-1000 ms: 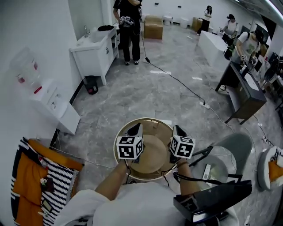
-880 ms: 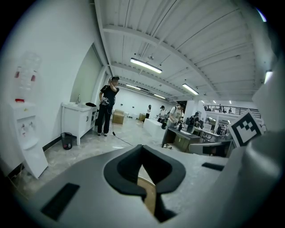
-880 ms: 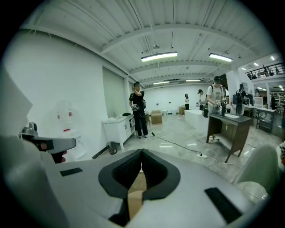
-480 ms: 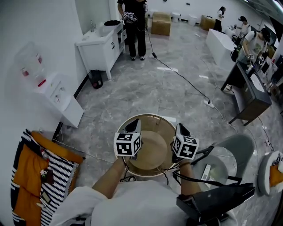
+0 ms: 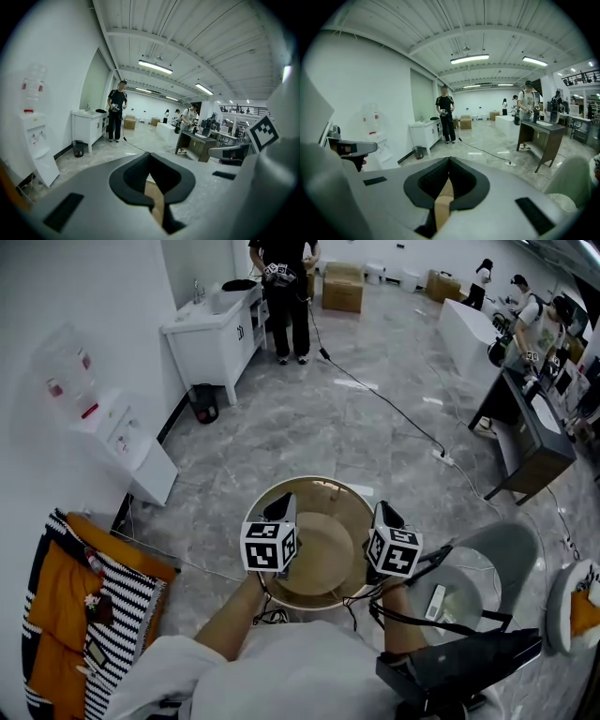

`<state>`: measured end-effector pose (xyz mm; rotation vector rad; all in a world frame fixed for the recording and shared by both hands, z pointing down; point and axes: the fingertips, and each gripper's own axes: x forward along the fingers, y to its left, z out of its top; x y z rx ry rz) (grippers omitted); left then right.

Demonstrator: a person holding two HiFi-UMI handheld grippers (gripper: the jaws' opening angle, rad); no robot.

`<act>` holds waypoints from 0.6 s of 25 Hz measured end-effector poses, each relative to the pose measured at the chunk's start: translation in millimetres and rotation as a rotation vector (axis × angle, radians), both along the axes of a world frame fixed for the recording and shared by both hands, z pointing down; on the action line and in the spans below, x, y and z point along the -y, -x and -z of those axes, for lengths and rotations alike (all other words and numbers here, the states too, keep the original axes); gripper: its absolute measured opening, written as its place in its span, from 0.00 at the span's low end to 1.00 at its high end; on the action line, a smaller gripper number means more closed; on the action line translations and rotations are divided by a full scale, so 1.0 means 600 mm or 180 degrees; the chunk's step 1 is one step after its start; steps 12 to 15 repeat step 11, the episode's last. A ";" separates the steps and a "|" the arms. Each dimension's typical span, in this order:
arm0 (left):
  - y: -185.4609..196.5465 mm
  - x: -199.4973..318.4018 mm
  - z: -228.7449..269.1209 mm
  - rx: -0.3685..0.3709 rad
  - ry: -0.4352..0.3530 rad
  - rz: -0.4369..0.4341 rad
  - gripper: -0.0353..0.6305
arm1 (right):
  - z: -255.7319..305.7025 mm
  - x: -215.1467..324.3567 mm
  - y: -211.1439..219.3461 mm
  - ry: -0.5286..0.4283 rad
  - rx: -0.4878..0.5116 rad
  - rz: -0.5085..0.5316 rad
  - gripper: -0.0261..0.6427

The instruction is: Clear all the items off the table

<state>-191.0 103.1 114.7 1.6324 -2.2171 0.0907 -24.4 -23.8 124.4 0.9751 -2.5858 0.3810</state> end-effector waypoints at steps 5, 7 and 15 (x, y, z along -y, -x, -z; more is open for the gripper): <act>-0.008 -0.008 -0.002 -0.0011 -0.0001 0.0000 0.06 | 0.001 -0.008 -0.010 -0.0043 -0.0048 0.0004 0.07; -0.009 -0.011 -0.004 -0.0012 0.0001 0.0000 0.06 | 0.001 -0.012 -0.011 -0.0045 -0.0052 0.0005 0.07; -0.011 -0.020 -0.009 -0.0016 0.0015 -0.0006 0.06 | -0.001 -0.020 -0.012 -0.0036 -0.0064 0.0004 0.07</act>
